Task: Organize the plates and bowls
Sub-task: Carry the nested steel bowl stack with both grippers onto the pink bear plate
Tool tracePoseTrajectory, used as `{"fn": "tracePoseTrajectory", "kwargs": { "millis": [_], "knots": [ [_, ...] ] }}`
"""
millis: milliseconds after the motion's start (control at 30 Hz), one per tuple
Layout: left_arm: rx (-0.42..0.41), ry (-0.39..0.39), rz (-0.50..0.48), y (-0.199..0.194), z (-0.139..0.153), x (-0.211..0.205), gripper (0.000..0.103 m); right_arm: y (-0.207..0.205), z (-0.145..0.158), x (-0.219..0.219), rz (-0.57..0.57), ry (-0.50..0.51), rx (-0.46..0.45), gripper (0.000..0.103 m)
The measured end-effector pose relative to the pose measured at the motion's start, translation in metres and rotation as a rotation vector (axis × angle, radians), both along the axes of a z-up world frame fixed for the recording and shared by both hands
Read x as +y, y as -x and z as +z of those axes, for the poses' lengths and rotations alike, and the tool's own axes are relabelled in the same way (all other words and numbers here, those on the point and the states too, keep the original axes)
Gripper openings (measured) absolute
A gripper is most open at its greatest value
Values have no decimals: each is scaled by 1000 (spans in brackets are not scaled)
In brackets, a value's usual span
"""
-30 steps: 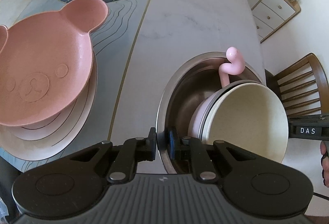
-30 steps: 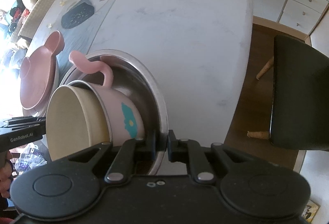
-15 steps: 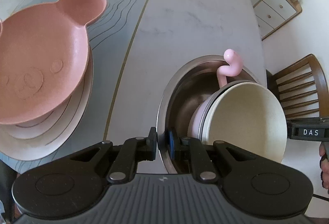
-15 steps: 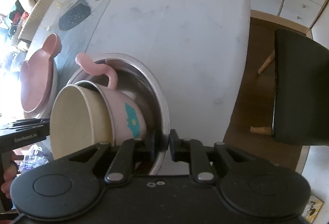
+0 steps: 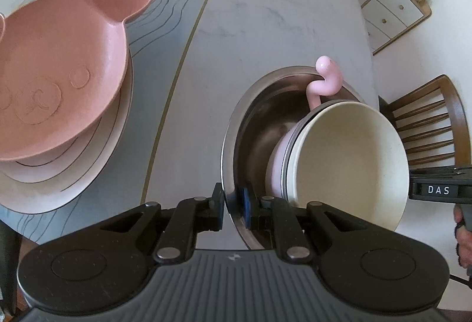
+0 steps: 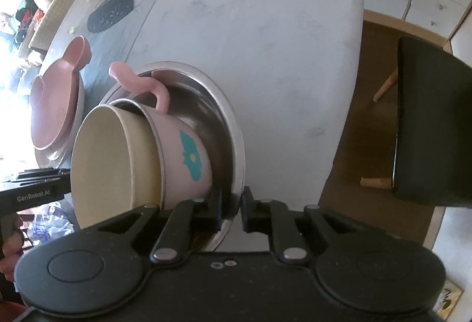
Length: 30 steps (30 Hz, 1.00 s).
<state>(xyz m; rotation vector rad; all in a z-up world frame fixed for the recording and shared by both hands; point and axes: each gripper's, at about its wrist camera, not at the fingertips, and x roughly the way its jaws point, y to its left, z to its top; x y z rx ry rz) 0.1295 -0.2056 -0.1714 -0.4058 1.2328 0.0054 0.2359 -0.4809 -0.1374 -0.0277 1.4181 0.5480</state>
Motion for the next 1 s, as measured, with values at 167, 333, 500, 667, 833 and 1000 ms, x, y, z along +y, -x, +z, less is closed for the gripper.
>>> {"fn": "tracePoseTrajectory", "kwargs": {
  "millis": [167, 333, 500, 667, 833, 1000],
  "knots": [
    [-22, -10, 0, 2, 5, -2, 12, 0, 3, -1, -23, -5, -3, 12],
    [-47, -20, 3, 0, 16, -1, 12, -5, 14, 0, -25, -3, -27, 12],
    [-61, -19, 24, -4, 30, 6, 12, -11, 28, 5, -28, -8, -40, 12],
    [-56, -9, 62, -6, 45, 17, 12, -13, 45, 16, -12, -9, -68, 12],
    [-73, -22, 86, -4, 61, 33, 12, -13, 58, 33, 4, -12, -86, 12],
    [-87, -34, 98, -2, 73, 59, 12, -13, 68, 60, 13, -19, -103, 12]
  ]
}}
